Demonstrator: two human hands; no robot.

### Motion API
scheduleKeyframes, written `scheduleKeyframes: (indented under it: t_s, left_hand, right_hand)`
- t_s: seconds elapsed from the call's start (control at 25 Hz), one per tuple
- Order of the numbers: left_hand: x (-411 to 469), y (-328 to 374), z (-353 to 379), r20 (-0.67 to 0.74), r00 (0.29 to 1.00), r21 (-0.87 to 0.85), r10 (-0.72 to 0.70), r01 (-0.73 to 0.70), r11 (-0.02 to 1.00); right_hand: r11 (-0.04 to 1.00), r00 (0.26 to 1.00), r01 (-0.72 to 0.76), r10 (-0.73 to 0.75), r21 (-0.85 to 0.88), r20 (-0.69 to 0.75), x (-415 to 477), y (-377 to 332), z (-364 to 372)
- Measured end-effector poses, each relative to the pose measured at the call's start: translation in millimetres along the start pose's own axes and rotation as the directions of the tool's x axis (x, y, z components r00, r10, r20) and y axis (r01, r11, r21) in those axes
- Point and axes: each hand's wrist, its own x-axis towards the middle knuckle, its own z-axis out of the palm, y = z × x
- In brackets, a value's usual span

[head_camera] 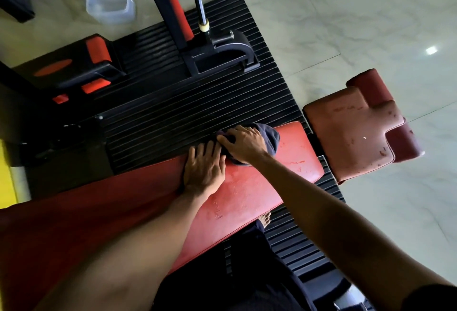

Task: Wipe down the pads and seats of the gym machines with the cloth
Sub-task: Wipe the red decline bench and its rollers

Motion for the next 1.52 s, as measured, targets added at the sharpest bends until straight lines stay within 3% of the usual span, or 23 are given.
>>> scheduleKeyframes:
  t_s: [0.12,0.32,0.52,0.6,0.76,0.88,0.96,1.04,1.16,1.28,1.4,1.52]
  left_hand:
    - [-0.2,-0.2,-0.3,-0.008,1.0,0.006,0.0,0.0,1.0]
    - [0.2,-0.3,-1.0,-0.001,1.0,-0.005,-0.005,0.005,1.0]
    - [-0.9,1.7,-4.6,0.017,1.0,-0.015,-0.024,0.024,1.0]
    - [-1.1,1.2,-4.1,0.017,1.0,-0.024,-0.026,0.027,0.999]
    - [-1.9,-0.1,-3.2,0.034,0.999,-0.01,-0.011,0.012,1.0]
    - [-1.0,0.6,-4.8,0.038,0.999,-0.007,-0.012,0.013,1.0]
    - [-0.5,2.0,-4.7,0.039,0.999,-0.003,-0.012,0.012,1.0]
    - [-0.3,3.2,-4.2,0.059,0.998,0.01,-0.008,0.008,1.0]
    - [0.0,2.6,-6.6,0.112,0.994,0.051,-0.013,0.007,0.999]
    - [2.2,5.9,-11.6,0.198,0.98,0.107,-0.005,-0.017,0.994]
    - [10.4,22.1,-11.6,0.253,0.967,0.105,-0.033,0.006,0.994]
    - [21.0,39.5,-9.5,0.275,0.96,0.066,-0.053,0.036,0.997]
  right_hand:
    - [0.999,0.999,0.039,-0.04,-0.021,-0.005,4.7,26.0,-6.0]
    - [0.968,0.965,-0.252,0.252,0.019,-0.077,18.2,29.2,-8.3]
    - [0.994,0.975,-0.039,0.06,0.104,-0.215,-12.0,12.9,15.9]
    - [0.986,0.956,-0.097,0.131,0.138,-0.261,-10.6,41.0,14.0]
    - [0.907,0.888,-0.362,0.406,0.216,-0.217,11.2,68.3,14.3]
    - [0.915,0.88,-0.287,0.369,0.283,-0.299,-7.4,31.1,33.7]
    - [0.926,0.916,-0.215,0.302,0.312,-0.264,-46.9,19.3,46.3]
    - [0.924,0.922,-0.244,0.315,0.295,-0.224,-87.1,33.8,56.1]
    - [0.851,0.858,-0.424,0.487,0.309,-0.163,-102.7,77.6,58.9]
    - [0.781,0.798,-0.53,0.591,0.33,-0.117,-62.3,93.9,45.0]
    - [0.827,0.848,-0.471,0.521,0.308,-0.101,-40.1,70.8,37.5]
    - [0.885,0.91,-0.332,0.392,0.326,-0.137,-83.9,48.8,49.0]
